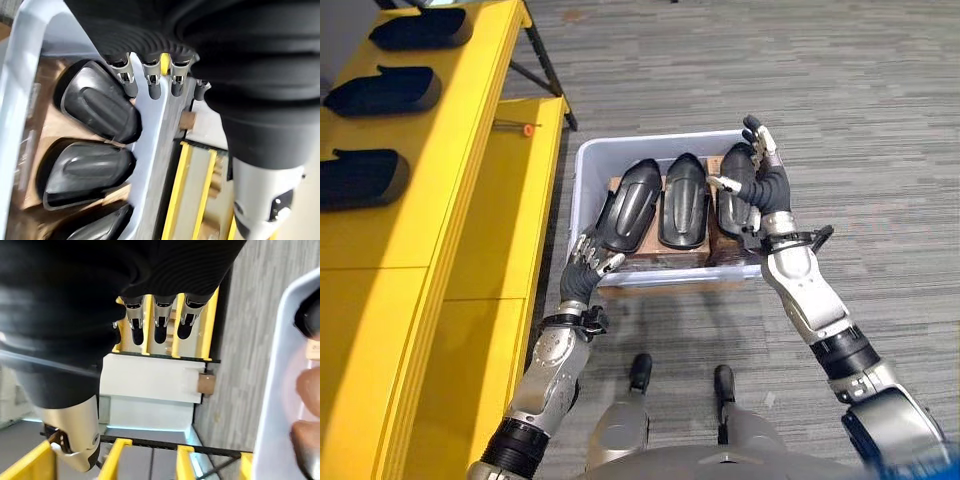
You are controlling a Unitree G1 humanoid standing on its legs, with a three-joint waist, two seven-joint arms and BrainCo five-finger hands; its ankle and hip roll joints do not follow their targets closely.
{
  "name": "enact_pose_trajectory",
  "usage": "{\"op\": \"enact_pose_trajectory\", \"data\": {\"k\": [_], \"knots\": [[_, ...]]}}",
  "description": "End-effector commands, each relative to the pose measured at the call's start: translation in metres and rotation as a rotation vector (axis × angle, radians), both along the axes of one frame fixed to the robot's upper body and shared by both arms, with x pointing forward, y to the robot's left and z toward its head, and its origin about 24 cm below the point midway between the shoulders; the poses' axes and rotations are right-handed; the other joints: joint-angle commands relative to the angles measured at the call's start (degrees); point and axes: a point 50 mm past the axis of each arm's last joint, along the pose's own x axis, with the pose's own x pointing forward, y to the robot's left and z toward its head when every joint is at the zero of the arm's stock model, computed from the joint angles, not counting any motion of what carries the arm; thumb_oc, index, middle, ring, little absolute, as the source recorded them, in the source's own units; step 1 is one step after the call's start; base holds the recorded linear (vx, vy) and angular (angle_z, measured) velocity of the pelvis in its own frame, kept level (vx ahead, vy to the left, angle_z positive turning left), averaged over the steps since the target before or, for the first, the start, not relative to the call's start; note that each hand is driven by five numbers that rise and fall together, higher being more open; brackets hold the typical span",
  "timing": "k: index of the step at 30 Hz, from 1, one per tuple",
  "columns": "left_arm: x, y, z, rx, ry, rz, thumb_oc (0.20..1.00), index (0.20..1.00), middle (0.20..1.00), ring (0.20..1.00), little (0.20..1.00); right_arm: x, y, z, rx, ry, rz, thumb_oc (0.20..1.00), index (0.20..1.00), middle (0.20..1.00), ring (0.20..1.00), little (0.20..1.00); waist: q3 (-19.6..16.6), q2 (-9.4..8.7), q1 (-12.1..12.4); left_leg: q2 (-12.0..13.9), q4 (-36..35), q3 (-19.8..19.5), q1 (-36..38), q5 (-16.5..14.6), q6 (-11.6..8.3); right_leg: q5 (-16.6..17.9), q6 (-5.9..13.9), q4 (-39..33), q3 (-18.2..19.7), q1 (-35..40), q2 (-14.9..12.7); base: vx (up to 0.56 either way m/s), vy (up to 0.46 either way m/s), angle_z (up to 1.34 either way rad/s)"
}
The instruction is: Move parts from the plastic box to the shelf.
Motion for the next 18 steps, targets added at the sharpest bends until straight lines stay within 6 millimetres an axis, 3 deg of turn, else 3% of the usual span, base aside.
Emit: {"op": "enact_pose_trajectory", "data": {"k": [1, 8, 13, 18], "knots": [[0.003, 0.004, 0.031, -0.031, -0.160, 0.009, 1.000, 1.000, 1.000, 1.000, 1.000, -0.002, -0.001, 0.022, 0.025, -0.108, -0.017, 1.000, 1.000, 1.000, 1.000, 1.000, -0.83, -1.12, 0.42, 1.36, 1.17, -0.65, -2.12, 0.07, 0.24, -1.30, 3.32, 3.45, 0.46, -1.19, -3.87, -0.06, 0.002, 0.08], [0.007, 0.000, 0.043, -0.021, -0.213, -0.043, 1.000, 1.000, 1.000, 1.000, 1.000, 0.028, -0.022, 0.059, -0.016, -0.147, -0.125, 1.000, 1.000, 1.000, 1.000, 1.000, 2.29, -0.53, 2.26, 0.33, 3.60, -1.23, -6.88, 0.48, 0.34, -0.84, 3.19, 5.79, 0.74, -5.88, -4.21, -0.07, 0.008, 0.03], [0.007, -0.004, 0.044, -0.020, -0.215, -0.067, 1.000, 1.000, 1.000, 1.000, 1.000, 0.037, -0.042, 0.075, -0.047, -0.172, -0.220, 1.000, 1.000, 1.000, 1.000, 1.000, 3.83, -0.05, 2.84, 0.01, 4.52, -1.47, -9.00, 0.74, 0.36, -0.82, 2.94, 7.13, 0.78, -8.07, -4.16, -0.03, 0.004, 0.02], [0.006, -0.005, 0.041, -0.023, -0.200, -0.068, 1.000, 1.000, 1.000, 1.000, 1.000, 0.038, -0.055, 0.079, -0.041, -0.181, -0.283, 1.000, 1.000, 1.000, 1.000, 1.000, 4.69, 0.57, 3.02, -0.24, 4.82, -1.68, -10.01, 1.00, 0.43, -0.80, 2.88, 7.73, 0.78, -9.34, -4.16, -0.01, 0.003, -0.01]]}}
